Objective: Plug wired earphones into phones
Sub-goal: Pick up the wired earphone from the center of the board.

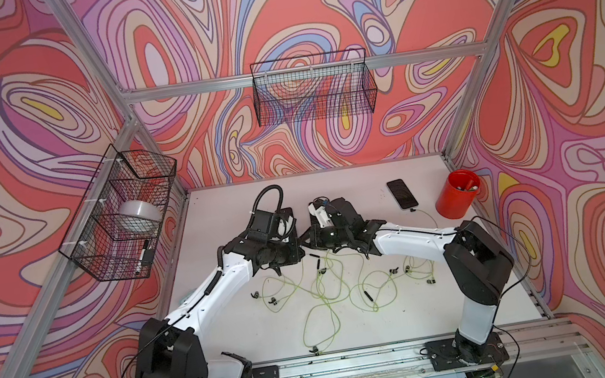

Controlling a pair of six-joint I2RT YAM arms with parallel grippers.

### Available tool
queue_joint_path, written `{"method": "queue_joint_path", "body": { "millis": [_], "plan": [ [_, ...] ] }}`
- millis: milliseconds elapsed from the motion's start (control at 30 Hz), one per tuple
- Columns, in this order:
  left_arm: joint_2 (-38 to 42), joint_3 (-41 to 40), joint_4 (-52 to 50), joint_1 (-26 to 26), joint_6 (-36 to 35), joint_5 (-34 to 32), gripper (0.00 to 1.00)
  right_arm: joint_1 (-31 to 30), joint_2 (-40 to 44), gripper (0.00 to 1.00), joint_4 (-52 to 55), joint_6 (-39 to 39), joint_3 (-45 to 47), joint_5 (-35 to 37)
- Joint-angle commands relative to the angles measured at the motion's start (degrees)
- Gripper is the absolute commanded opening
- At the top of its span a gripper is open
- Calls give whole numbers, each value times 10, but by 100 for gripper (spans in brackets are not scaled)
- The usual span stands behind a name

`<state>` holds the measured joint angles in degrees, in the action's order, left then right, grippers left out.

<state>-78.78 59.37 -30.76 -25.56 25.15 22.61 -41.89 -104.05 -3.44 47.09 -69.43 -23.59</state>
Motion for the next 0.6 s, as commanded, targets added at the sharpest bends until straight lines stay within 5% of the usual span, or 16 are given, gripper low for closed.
{"method": "queue_joint_path", "body": {
  "millis": [0,100,200,333,433,567],
  "plan": [
    [-5,-2,7,-3,4,-6,0,-4,7,8,-4,-7,-2,13],
    [1,-9,23,-3,17,4,1,-4,14,2,3,-16,1,21],
    [33,-31,56,3,45,30,28,2,20,0,29,-38,0,14],
    [101,-98,175,63,141,120,45,28,22,0,55,-77,-9,-62],
    [127,-155,313,115,238,198,50,55,22,0,60,-95,-11,-141],
    [115,-173,395,119,286,229,51,82,22,0,52,-95,-4,-216]
  ]
}}
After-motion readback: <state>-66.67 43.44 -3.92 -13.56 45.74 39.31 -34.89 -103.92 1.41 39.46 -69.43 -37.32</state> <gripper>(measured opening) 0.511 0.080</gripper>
